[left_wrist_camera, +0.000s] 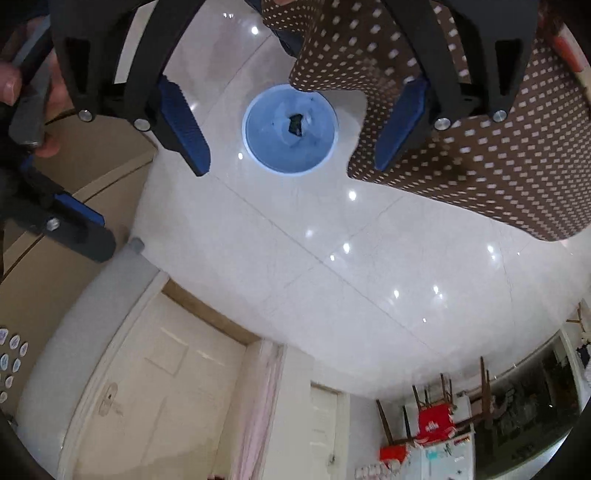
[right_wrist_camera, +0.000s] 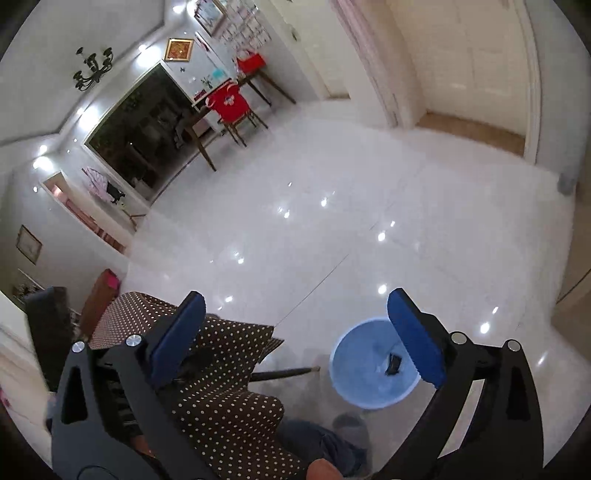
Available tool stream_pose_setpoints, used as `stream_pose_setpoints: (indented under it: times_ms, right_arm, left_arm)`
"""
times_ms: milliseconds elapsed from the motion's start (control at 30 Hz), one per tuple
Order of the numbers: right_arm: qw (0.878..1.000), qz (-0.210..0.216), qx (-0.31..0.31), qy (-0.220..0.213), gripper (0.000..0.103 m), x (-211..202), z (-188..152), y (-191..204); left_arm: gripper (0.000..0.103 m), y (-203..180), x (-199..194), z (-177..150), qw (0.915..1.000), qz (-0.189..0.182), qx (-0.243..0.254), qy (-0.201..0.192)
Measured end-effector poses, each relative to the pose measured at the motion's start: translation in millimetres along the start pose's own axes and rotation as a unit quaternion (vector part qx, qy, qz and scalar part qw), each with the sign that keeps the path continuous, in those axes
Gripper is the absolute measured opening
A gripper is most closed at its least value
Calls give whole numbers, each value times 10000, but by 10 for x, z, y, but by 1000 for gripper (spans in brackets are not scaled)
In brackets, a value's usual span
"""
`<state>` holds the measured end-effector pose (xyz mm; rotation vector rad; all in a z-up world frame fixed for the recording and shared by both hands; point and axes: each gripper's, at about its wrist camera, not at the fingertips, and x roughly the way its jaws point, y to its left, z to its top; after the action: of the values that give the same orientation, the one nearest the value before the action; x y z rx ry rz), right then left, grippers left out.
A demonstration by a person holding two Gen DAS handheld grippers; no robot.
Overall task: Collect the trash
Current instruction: 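Move both open grippers back over the trash pile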
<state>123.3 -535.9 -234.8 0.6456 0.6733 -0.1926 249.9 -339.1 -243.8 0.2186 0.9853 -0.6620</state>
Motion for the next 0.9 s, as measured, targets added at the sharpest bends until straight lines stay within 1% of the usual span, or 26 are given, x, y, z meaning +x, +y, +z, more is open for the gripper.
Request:
stream_pose_setpoints:
  times_ms: [100,167,333,433,567,733,900]
  right_arm:
    - [9991,-38,-370,-195,97,-75,-24,193]
    - [9982,-41,-561,-227,97,-124,-41,317]
    - [9964,60,-746,-388,97,-292,-77,572]
    - [9954,123,-863,-391,97,-386,-93,765]
    - [9918,233,-1147,-508,97,-521,-155,1038]
    - [9892,394,-1331,-462,97,-601,-246,1370]
    - [9838,609,-1632,-418,97,-629,-421,1713]
  left_arm:
    - [92,17,-260,-6,9994,79,-66,-330]
    - [93,34,-485,-29,9983,160,-113,-545]
    - [93,121,-982,-119,9944,215,-241,-1003]
    - [93,162,-1254,-189,9912,278,-314,-1255]
    - [93,239,-1540,-287,9873,335,-382,-1503]
    - [93,391,-1857,-458,9817,550,-519,-1748]
    - [93,607,-2154,-695,9748,787,-780,-1937]
